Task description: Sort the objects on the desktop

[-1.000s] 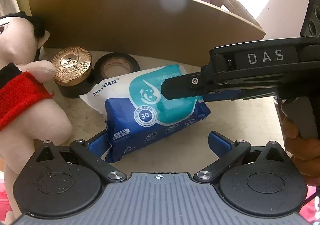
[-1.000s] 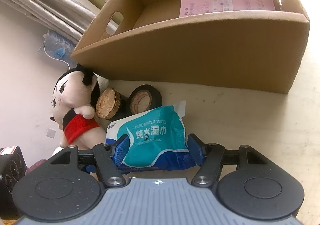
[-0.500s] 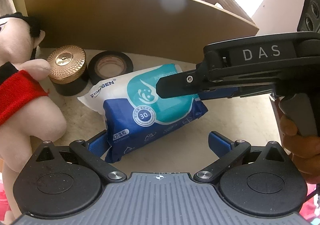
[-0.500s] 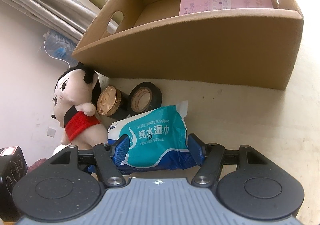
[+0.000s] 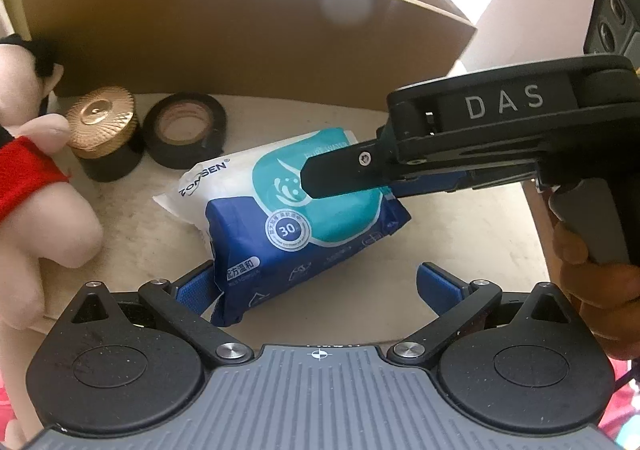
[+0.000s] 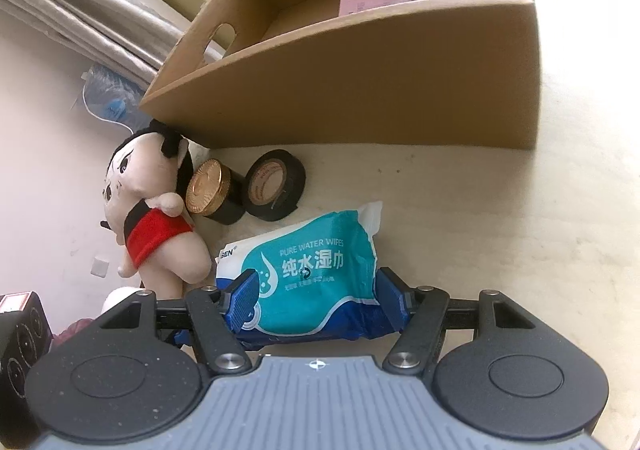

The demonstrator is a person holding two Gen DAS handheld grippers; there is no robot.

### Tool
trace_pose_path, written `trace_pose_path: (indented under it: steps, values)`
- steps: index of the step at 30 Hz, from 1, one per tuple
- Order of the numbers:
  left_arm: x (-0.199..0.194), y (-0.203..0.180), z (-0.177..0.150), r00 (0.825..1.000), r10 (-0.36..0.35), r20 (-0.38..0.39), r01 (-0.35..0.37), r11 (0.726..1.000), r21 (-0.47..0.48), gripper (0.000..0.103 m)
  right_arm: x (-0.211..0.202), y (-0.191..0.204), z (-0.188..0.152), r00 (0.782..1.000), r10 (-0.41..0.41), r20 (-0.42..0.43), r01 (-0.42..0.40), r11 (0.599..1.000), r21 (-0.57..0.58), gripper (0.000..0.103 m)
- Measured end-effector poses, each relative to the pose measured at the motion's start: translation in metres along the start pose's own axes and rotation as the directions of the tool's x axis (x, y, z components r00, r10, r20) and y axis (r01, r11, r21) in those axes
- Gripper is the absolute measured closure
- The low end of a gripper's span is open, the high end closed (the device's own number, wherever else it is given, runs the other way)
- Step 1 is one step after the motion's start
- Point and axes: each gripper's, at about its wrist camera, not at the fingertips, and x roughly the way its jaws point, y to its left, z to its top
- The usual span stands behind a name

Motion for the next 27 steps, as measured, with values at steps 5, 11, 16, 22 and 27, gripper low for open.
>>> trace_pose_path:
  steps: [5,11,16,22,27]
  values:
    - [0.003,-0.01,-0.005,1.0,-0.009,-0.005,0.009,1.0,0.023,0.0,-0.009,-0.008,-0.008,1.0,-0.002,0.012,0.002,1.0,0.024,0.035]
    - [0.005,-0.015,-0.011,1.0,-0.006,0.006,0.006,0.999,0.044,0.0,-0.015,-0.014,-0.015,1.0,-0.018,0.023,0.017,0.999,0.048,0.035]
    - [0.007,-0.011,-0.012,1.0,-0.005,0.021,0.004,0.999,0.042,0.0,-0.015,-0.016,-0.017,0.999,-0.029,0.03,0.027,0.998,0.062,0.032]
    - [0.012,-0.011,-0.015,0.999,0.01,0.039,-0.012,0.998,0.056,0.0,-0.01,-0.018,-0.016,0.999,-0.026,0.033,0.024,0.997,0.074,0.025]
    - [0.017,-0.002,-0.016,0.999,-0.023,0.036,0.022,0.999,0.026,0.0,-0.006,-0.022,-0.015,1.0,-0.011,0.028,0.008,0.995,0.095,0.02]
